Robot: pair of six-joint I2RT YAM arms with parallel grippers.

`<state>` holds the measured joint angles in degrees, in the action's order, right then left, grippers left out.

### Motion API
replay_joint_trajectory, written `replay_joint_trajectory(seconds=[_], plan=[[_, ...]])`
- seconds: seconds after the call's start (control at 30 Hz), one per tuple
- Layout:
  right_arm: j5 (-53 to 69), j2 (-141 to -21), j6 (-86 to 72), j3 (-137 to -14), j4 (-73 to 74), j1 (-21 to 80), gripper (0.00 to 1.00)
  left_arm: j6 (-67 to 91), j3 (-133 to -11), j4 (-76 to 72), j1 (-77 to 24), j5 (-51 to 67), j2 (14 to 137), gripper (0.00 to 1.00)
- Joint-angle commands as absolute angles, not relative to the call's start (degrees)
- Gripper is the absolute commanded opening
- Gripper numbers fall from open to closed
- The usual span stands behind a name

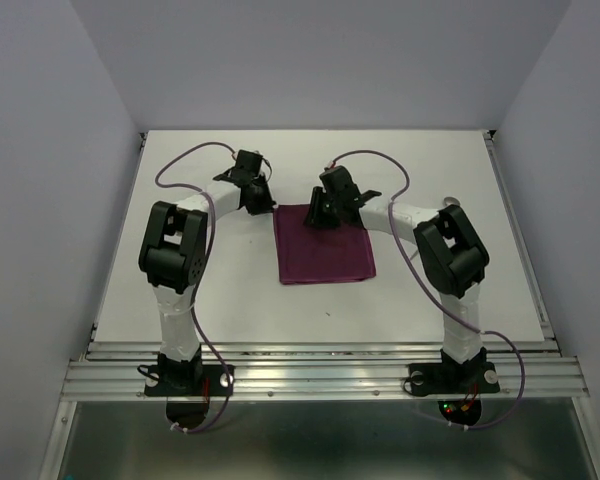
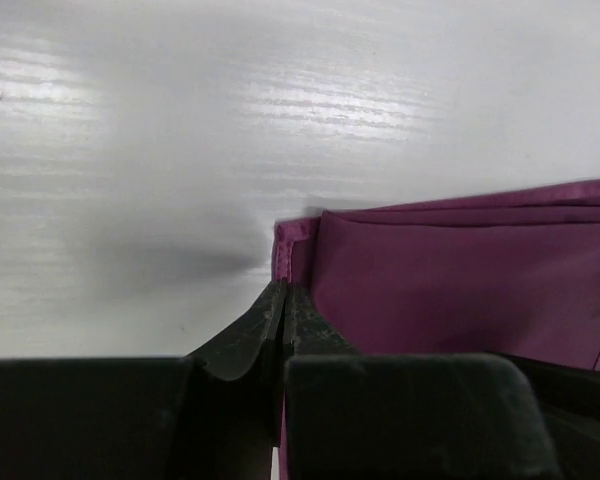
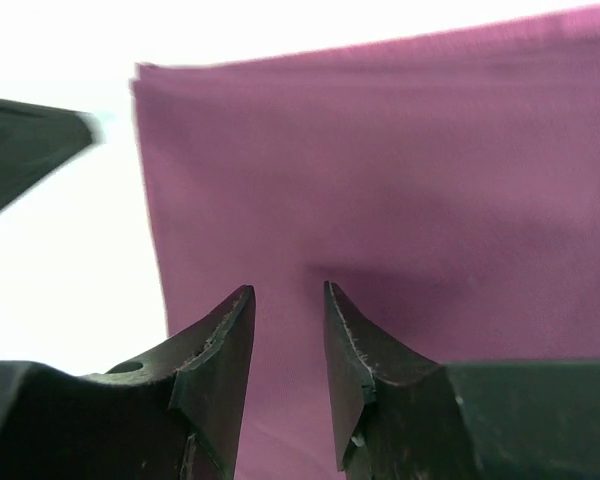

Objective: Fold the napkin into a case and place the utensils inside
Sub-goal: Smooth out the lower triangle-folded napkin at the center of the board.

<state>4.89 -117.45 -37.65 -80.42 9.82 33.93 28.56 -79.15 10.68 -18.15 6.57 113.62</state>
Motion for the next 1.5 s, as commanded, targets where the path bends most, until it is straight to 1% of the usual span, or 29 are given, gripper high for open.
replay_joint_trajectory(seconds=[0.0,0.13,0.17,0.23,0.47,0.77,1.17,1.3,1.37,1.47], plan=[[3.9,-118.3,-35.9,-87.3,11.0,35.5,0.40,28.0,-83.4,12.0,-18.2,6.1,116.5,0.10],[4.3,-121.3,-35.5,-92.0,12.5,36.0,0.41,28.0,-84.3,12.2,-18.2,6.2,117.9,0.09],[4.4,-121.8,-35.5,-92.9,12.7,36.6,0.41,27.9,-84.5,12.5,-18.2,6.2,118.3,0.06],[4.3,-123.7,-35.3,-95.7,13.4,37.1,0.41,27.8,-84.8,12.8,-18.2,5.7,119.1,0.06],[4.7,-129.8,-34.6,-104.3,16.5,38.4,0.42,28.0,-84.1,12.4,-18.2,6.2,120.1,0.06],[3.5,-134.7,-34.5,-110.2,19.2,39.5,0.40,27.9,-84.0,12.5,-18.2,6.3,120.1,0.05],[-6.1,-137.7,-32.3,-114.2,23.5,41.6,0.26,28.1,-83.8,12.1,-18.1,7.0,120.4,0.05],[-6.2,-138.1,-32.3,-114.0,23.5,41.6,0.17,28.3,-83.3,11.9,-18.1,7.5,120.2,0.05],[-6.3,-138.1,-32.4,-114.0,23.5,41.6,0.14,28.4,-83.0,11.7,-18.1,7.6,120.2,0.05],[-6.2,-137.7,-32.5,-113.8,23.4,41.6,0.04,28.5,-82.8,11.6,-18.1,7.6,120.3,0.05]])
